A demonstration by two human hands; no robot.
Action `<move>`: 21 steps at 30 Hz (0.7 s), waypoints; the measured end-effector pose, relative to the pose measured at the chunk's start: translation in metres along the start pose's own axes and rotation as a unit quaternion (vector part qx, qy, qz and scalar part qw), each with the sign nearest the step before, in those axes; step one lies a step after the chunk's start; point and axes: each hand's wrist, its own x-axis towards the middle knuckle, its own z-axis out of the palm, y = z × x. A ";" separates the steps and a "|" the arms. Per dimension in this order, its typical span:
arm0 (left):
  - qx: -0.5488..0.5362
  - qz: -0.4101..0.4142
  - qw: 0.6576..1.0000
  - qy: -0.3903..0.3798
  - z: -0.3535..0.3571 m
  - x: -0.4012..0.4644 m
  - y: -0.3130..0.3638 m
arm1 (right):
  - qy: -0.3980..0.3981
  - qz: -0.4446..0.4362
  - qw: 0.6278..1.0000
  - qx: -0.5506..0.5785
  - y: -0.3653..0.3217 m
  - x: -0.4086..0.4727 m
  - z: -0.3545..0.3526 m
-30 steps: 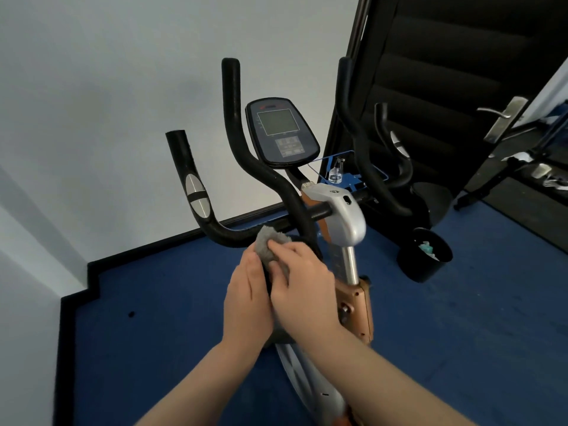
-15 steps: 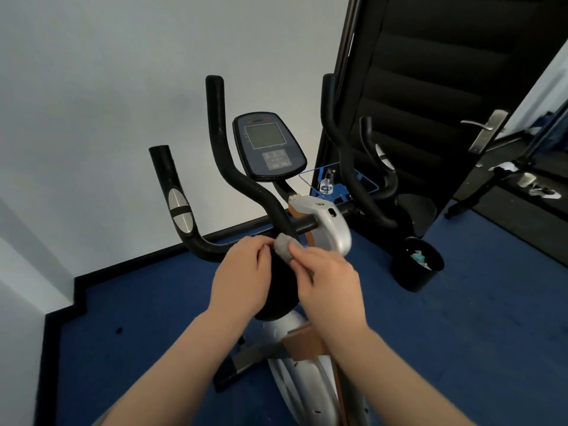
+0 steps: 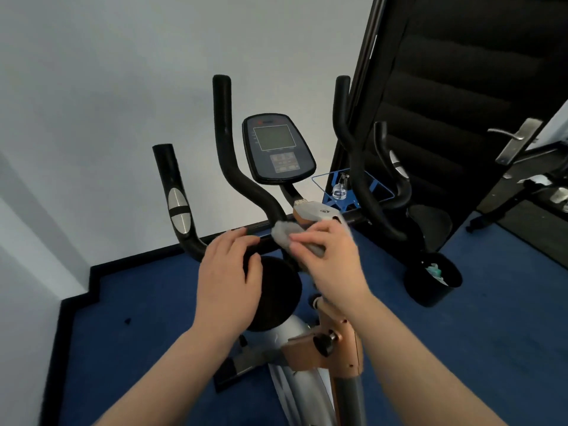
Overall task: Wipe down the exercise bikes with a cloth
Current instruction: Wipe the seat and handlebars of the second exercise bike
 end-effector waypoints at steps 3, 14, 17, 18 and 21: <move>0.000 -0.009 1.000 -0.005 -0.001 -0.002 -0.001 | -0.027 -0.007 0.999 0.040 0.016 -0.005 0.014; -0.010 -0.033 0.999 0.010 0.000 -0.003 0.002 | 0.067 -0.167 0.983 0.024 0.035 0.018 0.029; -0.001 -0.039 0.999 0.006 -0.001 -0.005 0.003 | 0.074 -0.168 0.983 0.016 0.028 0.042 0.038; 0.000 -0.040 0.999 0.003 -0.002 -0.005 0.004 | 0.073 -0.164 0.983 0.023 0.024 0.051 0.040; 0.007 -0.041 0.999 -0.001 -0.002 -0.004 0.006 | 0.059 -0.158 0.985 0.030 0.006 0.087 0.043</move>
